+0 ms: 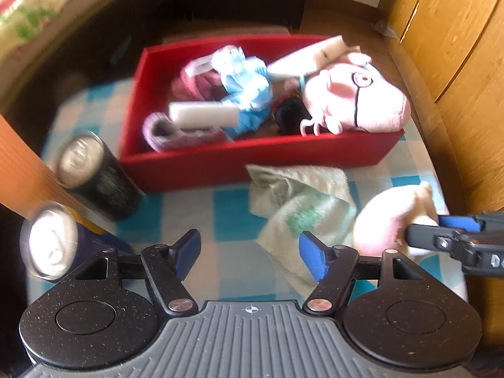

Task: Organize soft objects
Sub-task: 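Grasp the green-white towel with the left gripper while the right gripper holds the bear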

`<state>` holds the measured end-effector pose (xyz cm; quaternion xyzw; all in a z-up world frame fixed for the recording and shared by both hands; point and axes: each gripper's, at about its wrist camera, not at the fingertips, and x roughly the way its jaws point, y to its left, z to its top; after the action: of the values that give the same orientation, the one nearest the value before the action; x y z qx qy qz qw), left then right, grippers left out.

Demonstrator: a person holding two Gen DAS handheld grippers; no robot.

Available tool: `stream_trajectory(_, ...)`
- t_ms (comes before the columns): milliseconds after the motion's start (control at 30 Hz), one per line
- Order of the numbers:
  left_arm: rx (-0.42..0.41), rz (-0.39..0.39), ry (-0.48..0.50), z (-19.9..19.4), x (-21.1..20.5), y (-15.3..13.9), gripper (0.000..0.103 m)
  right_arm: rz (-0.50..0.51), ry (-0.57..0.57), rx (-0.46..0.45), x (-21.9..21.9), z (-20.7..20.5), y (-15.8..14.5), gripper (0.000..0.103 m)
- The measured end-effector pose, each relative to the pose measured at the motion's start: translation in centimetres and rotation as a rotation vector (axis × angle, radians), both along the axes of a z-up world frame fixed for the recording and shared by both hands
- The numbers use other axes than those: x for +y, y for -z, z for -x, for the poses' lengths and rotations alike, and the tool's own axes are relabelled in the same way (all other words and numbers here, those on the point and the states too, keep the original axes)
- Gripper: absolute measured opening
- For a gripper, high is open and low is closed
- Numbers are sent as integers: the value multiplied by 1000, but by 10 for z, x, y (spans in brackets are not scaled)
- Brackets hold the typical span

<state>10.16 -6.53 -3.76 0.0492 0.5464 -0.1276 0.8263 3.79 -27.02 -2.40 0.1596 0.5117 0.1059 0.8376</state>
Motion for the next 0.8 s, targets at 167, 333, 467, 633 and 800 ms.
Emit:
stream_trajectory(167,92,60,-46,-12,-18,28,69,2,68,9,-25,10,8,25)
stream_trajectory(333,107,47,-43,-17,-44,45,72,-22,113,5,-49,15,7,25)
stream_trajectory(467,127,46,-37,-19,-58,54,72,-58,141,14,-62,15,9,25)
stream_trajectory(633,116,25,-32,-15,-65,60,71,-68,153,17,-69,15,9,26)
stream_trajectory(800,82,-51,23,0,-72,61,44,-57,160,31,-70,16,12,26)
